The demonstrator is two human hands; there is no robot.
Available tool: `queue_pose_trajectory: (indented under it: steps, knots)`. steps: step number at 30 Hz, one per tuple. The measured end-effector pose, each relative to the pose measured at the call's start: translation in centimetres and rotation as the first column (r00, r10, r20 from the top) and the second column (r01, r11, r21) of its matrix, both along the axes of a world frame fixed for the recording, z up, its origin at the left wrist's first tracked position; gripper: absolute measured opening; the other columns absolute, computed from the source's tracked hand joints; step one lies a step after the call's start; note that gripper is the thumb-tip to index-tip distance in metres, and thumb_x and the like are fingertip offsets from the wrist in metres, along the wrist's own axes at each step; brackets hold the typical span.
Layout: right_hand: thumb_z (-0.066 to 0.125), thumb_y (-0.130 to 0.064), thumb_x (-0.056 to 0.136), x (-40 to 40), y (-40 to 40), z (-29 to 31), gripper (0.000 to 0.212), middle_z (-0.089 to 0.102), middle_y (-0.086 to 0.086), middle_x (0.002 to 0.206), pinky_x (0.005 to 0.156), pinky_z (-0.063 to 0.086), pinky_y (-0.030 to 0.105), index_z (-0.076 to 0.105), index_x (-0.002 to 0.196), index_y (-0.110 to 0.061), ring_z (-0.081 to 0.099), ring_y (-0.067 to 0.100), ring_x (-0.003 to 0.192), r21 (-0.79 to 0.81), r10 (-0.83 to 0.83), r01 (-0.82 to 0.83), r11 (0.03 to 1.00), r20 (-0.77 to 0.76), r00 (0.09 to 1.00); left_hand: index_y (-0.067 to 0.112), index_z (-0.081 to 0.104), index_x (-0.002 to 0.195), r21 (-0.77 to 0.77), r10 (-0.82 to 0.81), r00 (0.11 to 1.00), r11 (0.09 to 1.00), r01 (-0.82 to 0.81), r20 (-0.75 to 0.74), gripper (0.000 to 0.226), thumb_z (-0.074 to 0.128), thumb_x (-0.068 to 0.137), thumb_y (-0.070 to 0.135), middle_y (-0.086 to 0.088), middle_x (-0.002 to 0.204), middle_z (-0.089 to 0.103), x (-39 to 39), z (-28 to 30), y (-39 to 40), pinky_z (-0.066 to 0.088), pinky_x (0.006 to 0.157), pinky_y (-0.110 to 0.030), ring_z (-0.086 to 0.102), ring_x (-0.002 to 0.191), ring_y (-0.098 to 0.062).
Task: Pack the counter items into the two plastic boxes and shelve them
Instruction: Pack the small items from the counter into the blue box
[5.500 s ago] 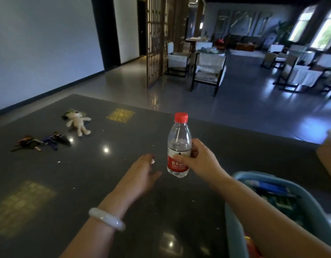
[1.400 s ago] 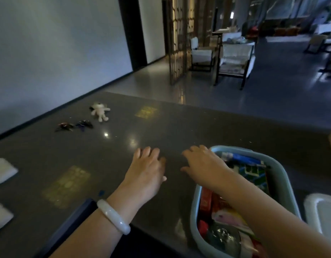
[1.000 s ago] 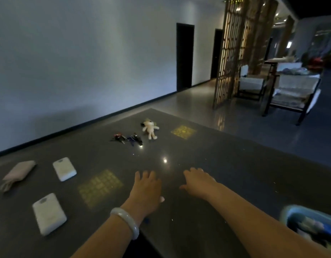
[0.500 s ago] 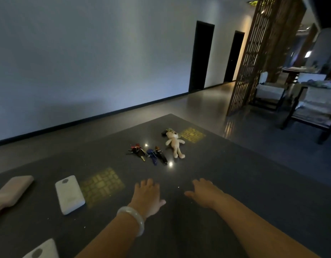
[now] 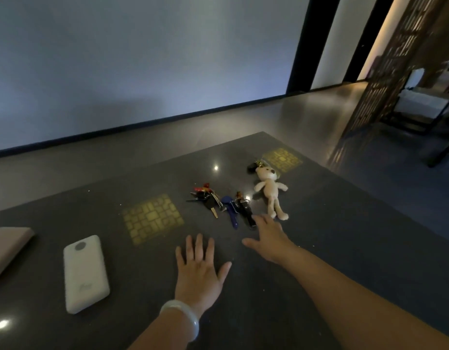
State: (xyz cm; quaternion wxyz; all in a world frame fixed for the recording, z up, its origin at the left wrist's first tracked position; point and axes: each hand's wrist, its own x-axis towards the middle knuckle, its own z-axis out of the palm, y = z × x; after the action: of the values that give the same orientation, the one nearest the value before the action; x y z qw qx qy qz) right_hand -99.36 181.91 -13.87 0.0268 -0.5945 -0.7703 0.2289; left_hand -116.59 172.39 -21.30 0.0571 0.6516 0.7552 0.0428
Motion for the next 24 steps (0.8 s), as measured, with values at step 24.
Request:
queue_pose_trajectory:
  steps: [24]
  knots:
    - [0.052,-0.047,0.091,-0.1,-1.0,-7.2,0.038,0.046,0.009,0.119,0.098,0.038,0.044,0.049,0.121,-0.023,0.044,0.027,0.108,0.487,-0.232,0.188,0.853,0.031,0.972,0.028,0.016,0.151,0.120,-0.069,0.992,0.991,0.056,0.102,0.070,0.046,0.093,0.054,-0.006,0.160,0.003,-1.9,4.4,12.8,0.017,0.112,-0.064,0.001,0.146,-0.038]
